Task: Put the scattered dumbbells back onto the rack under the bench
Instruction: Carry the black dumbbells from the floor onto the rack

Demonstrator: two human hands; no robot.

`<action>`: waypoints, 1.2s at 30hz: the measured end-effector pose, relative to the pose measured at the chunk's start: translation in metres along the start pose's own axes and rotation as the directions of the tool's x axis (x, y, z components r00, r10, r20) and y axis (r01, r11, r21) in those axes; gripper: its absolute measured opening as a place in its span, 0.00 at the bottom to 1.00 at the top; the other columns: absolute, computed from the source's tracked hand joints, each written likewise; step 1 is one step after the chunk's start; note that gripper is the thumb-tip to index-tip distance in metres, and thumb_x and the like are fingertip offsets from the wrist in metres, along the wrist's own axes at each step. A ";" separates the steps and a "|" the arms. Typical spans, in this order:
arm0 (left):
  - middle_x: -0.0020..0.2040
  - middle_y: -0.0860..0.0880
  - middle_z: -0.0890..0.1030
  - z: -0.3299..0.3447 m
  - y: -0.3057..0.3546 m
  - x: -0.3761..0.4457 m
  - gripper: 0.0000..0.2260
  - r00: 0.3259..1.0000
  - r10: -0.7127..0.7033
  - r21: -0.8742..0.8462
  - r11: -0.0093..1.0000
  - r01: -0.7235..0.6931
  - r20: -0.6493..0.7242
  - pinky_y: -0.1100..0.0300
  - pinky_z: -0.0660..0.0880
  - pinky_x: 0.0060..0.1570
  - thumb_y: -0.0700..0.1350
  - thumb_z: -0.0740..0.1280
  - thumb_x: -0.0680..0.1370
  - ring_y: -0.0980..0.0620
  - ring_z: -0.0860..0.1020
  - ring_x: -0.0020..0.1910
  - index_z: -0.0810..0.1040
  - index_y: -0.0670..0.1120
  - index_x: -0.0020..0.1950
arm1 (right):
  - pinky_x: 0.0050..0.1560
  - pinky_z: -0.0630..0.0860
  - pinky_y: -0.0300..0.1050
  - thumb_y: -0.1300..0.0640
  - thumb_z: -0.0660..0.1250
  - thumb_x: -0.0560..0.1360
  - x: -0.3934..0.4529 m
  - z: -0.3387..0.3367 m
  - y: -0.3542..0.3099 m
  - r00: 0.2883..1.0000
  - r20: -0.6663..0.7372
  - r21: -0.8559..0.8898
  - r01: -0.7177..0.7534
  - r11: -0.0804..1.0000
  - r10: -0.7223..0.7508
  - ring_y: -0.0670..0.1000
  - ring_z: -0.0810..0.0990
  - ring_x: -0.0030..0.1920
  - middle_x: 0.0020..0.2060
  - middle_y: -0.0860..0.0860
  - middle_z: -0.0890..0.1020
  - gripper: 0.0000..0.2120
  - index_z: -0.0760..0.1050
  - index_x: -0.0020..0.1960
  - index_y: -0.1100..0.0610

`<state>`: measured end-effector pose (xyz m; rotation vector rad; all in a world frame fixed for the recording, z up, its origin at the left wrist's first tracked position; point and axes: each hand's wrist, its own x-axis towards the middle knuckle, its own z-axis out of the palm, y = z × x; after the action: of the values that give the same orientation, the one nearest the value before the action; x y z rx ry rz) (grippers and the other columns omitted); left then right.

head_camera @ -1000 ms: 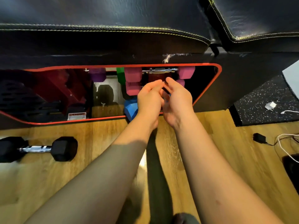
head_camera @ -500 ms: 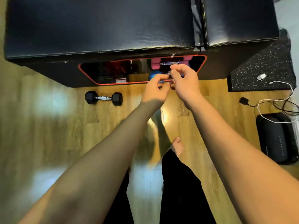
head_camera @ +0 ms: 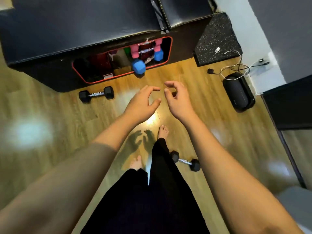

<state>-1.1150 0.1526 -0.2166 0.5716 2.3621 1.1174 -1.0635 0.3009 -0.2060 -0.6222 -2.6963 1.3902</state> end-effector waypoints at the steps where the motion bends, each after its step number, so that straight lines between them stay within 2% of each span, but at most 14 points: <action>1: 0.66 0.54 0.75 0.003 0.005 -0.016 0.17 1.000 0.006 0.018 1.000 -0.007 0.026 0.55 0.72 0.62 0.53 0.64 0.78 0.54 0.73 0.64 0.73 0.55 0.67 | 0.50 0.74 0.35 0.56 0.63 0.81 -0.019 -0.004 0.000 1.000 -0.003 -0.019 -0.011 1.000 0.011 0.40 0.73 0.43 0.60 0.51 0.77 0.12 0.76 0.64 0.55; 4: 0.67 0.55 0.74 0.017 0.022 -0.058 0.17 0.996 0.036 0.059 0.997 -0.041 0.079 0.59 0.69 0.59 0.53 0.64 0.79 0.55 0.73 0.65 0.72 0.54 0.67 | 0.51 0.76 0.46 0.55 0.63 0.81 -0.074 -0.021 -0.001 0.999 -0.011 -0.036 -0.041 0.999 0.040 0.41 0.76 0.43 0.57 0.47 0.74 0.13 0.76 0.64 0.55; 6: 0.67 0.55 0.74 0.029 0.031 -0.087 0.17 0.992 0.069 0.088 0.993 -0.079 0.109 0.59 0.69 0.60 0.53 0.64 0.79 0.55 0.73 0.66 0.73 0.54 0.67 | 0.52 0.77 0.51 0.55 0.64 0.81 -0.112 -0.037 0.004 0.998 -0.032 -0.047 -0.050 0.998 0.048 0.46 0.77 0.44 0.55 0.45 0.72 0.13 0.76 0.64 0.54; 8: 0.67 0.55 0.74 0.041 0.039 -0.115 0.16 0.987 0.087 0.098 0.990 -0.101 0.133 0.57 0.71 0.62 0.53 0.63 0.79 0.54 0.73 0.66 0.73 0.54 0.67 | 0.53 0.78 0.54 0.54 0.63 0.81 -0.150 -0.052 0.012 0.997 -0.042 -0.067 -0.065 0.996 0.062 0.50 0.78 0.46 0.55 0.45 0.72 0.13 0.76 0.64 0.54; 10: 0.67 0.56 0.75 0.055 0.046 -0.142 0.15 0.981 0.102 0.081 0.990 -0.116 0.164 0.56 0.72 0.62 0.52 0.63 0.80 0.55 0.73 0.65 0.74 0.54 0.66 | 0.54 0.78 0.53 0.54 0.64 0.81 -0.185 -0.065 0.023 0.995 -0.063 -0.076 -0.084 0.994 0.079 0.49 0.78 0.47 0.56 0.44 0.72 0.13 0.76 0.64 0.53; 11: 0.67 0.56 0.75 0.065 0.050 -0.157 0.15 0.977 0.108 0.064 0.991 -0.122 0.182 0.56 0.72 0.61 0.52 0.64 0.80 0.55 0.74 0.63 0.74 0.53 0.66 | 0.54 0.78 0.52 0.53 0.64 0.81 -0.203 -0.071 0.028 0.993 -0.075 -0.086 -0.094 0.992 0.088 0.48 0.78 0.48 0.56 0.43 0.72 0.13 0.75 0.65 0.53; 14: 0.67 0.58 0.75 0.096 0.062 -0.201 0.14 0.966 0.119 0.049 0.990 -0.134 0.229 0.60 0.68 0.52 0.51 0.64 0.80 0.58 0.72 0.44 0.74 0.53 0.66 | 0.53 0.77 0.49 0.53 0.64 0.81 -0.254 -0.086 0.046 0.986 -0.112 -0.089 -0.131 0.987 0.121 0.47 0.77 0.48 0.56 0.43 0.73 0.13 0.75 0.65 0.52; 16: 0.67 0.58 0.75 0.120 0.068 -0.229 0.14 0.961 0.139 0.062 0.985 -0.158 0.241 0.62 0.67 0.49 0.51 0.64 0.80 0.59 0.70 0.40 0.74 0.53 0.66 | 0.52 0.76 0.47 0.53 0.64 0.81 -0.291 -0.095 0.060 0.983 -0.140 -0.089 -0.128 0.988 0.115 0.47 0.77 0.47 0.56 0.44 0.74 0.13 0.76 0.65 0.53; 18: 0.67 0.58 0.75 0.144 0.072 -0.258 0.15 0.957 0.141 0.059 0.985 -0.161 0.252 0.61 0.68 0.51 0.51 0.64 0.80 0.57 0.72 0.42 0.74 0.53 0.66 | 0.52 0.76 0.45 0.54 0.64 0.81 -0.327 -0.101 0.075 0.982 -0.145 -0.084 -0.133 0.988 0.120 0.46 0.77 0.47 0.57 0.44 0.74 0.13 0.76 0.64 0.53; 21: 0.67 0.58 0.75 0.175 0.073 -0.302 0.15 0.965 0.117 0.032 0.991 -0.128 0.233 0.56 0.73 0.58 0.52 0.64 0.80 0.52 0.79 0.54 0.74 0.53 0.66 | 0.52 0.76 0.46 0.54 0.64 0.81 -0.376 -0.107 0.097 0.984 -0.144 -0.080 -0.122 0.989 0.110 0.47 0.78 0.48 0.57 0.43 0.74 0.12 0.76 0.64 0.52; 25: 0.66 0.56 0.76 0.205 0.070 -0.351 0.15 0.977 0.055 -0.017 0.998 -0.053 0.204 0.61 0.69 0.59 0.49 0.65 0.80 0.55 0.74 0.65 0.75 0.51 0.66 | 0.50 0.75 0.42 0.55 0.65 0.81 -0.429 -0.115 0.124 0.977 -0.171 -0.047 -0.135 0.990 0.125 0.49 0.79 0.47 0.57 0.45 0.75 0.12 0.77 0.63 0.54; 29: 0.66 0.54 0.76 0.217 0.075 -0.358 0.15 0.978 0.074 0.022 0.997 -0.080 0.194 0.64 0.66 0.58 0.48 0.65 0.80 0.56 0.73 0.67 0.75 0.50 0.67 | 0.49 0.74 0.42 0.56 0.65 0.80 -0.446 -0.120 0.143 0.968 -0.178 -0.019 -0.180 0.983 0.174 0.49 0.79 0.45 0.56 0.46 0.76 0.11 0.77 0.62 0.54; 33: 0.67 0.53 0.76 0.236 0.075 -0.334 0.16 0.970 0.098 0.109 0.986 -0.125 0.223 0.65 0.67 0.55 0.47 0.65 0.80 0.51 0.77 0.58 0.75 0.49 0.67 | 0.51 0.78 0.49 0.55 0.65 0.80 -0.441 -0.119 0.169 0.960 -0.186 -0.036 -0.219 0.975 0.209 0.50 0.79 0.44 0.54 0.47 0.76 0.12 0.77 0.63 0.54; 36: 0.64 0.55 0.77 0.264 0.056 -0.309 0.16 0.967 0.101 0.165 0.976 -0.141 0.232 0.62 0.70 0.52 0.49 0.66 0.79 0.52 0.73 0.43 0.75 0.51 0.67 | 0.49 0.78 0.48 0.56 0.66 0.80 -0.433 -0.115 0.200 0.967 -0.185 -0.064 -0.191 0.980 0.176 0.49 0.79 0.43 0.51 0.48 0.75 0.12 0.77 0.62 0.54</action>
<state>-0.7067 0.1755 -0.2503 0.8696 2.2692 0.8435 -0.5746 0.3330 -0.2341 -0.9761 -2.6189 1.1980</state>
